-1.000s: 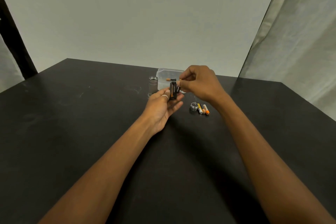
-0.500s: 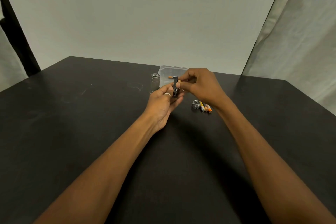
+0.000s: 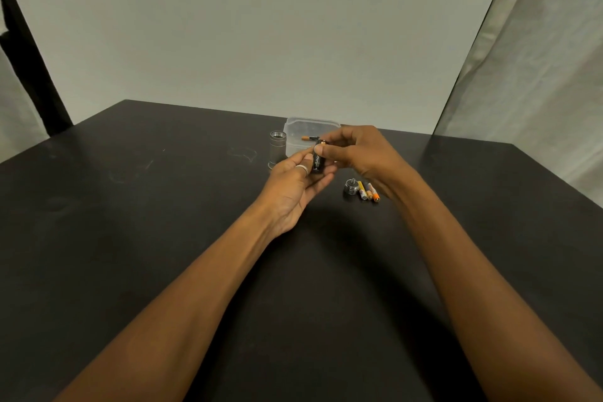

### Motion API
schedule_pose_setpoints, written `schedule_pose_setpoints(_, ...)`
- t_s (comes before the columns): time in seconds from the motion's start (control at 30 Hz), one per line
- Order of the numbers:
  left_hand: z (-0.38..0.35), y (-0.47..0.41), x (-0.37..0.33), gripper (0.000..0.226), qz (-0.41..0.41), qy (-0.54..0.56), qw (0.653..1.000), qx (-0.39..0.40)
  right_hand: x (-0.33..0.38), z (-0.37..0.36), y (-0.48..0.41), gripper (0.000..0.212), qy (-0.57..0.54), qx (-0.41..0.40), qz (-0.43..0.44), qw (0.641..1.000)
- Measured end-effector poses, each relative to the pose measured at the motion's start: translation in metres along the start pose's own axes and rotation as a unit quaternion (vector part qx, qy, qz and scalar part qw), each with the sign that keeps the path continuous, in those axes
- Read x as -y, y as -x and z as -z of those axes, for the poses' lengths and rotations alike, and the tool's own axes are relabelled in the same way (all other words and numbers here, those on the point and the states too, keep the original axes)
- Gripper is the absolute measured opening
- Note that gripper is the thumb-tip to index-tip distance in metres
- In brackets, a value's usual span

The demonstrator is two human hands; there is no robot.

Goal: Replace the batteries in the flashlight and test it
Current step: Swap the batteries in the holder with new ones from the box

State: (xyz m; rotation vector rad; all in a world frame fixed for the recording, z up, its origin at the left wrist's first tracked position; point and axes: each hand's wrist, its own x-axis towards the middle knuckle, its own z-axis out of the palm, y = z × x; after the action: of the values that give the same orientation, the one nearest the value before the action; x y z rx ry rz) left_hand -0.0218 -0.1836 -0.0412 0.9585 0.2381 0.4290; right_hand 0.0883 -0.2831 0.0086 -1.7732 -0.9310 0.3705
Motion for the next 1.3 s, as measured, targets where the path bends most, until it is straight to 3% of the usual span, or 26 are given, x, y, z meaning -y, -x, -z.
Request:
schedule_pose_setpoints(0.43,-0.002,0.003,-0.002,0.029,0.028,-0.021,0.999,0.024,-0.009,-0.002,-0.003,0.027,-0.023,-0.027,-0.03,0.999)
schedule_pose_setpoints(0.7,-0.002,0.002,0.0,0.025,0.037,-0.045,0.998,0.002,-0.006,-0.003,-0.001,0.023,-0.043,-0.061,-0.013,0.997)
schedule_pose_setpoints(1.0,-0.005,0.001,-0.002,0.022,0.047,-0.018,0.997,-0.052,0.0,-0.001,-0.02,0.025,0.131,-0.125,0.027,0.983)
schedule_pose_setpoints(1.17,-0.005,-0.001,-0.003,0.024,0.057,0.011,0.996,-0.075,0.013,-0.005,-0.06,0.021,0.307,-0.067,0.069,0.947)
schedule_pose_setpoints(1.3,-0.005,-0.003,-0.003,0.023,0.064,0.017,0.994,-0.085,0.01,-0.011,-0.102,0.027,0.383,-0.028,0.058,0.921)
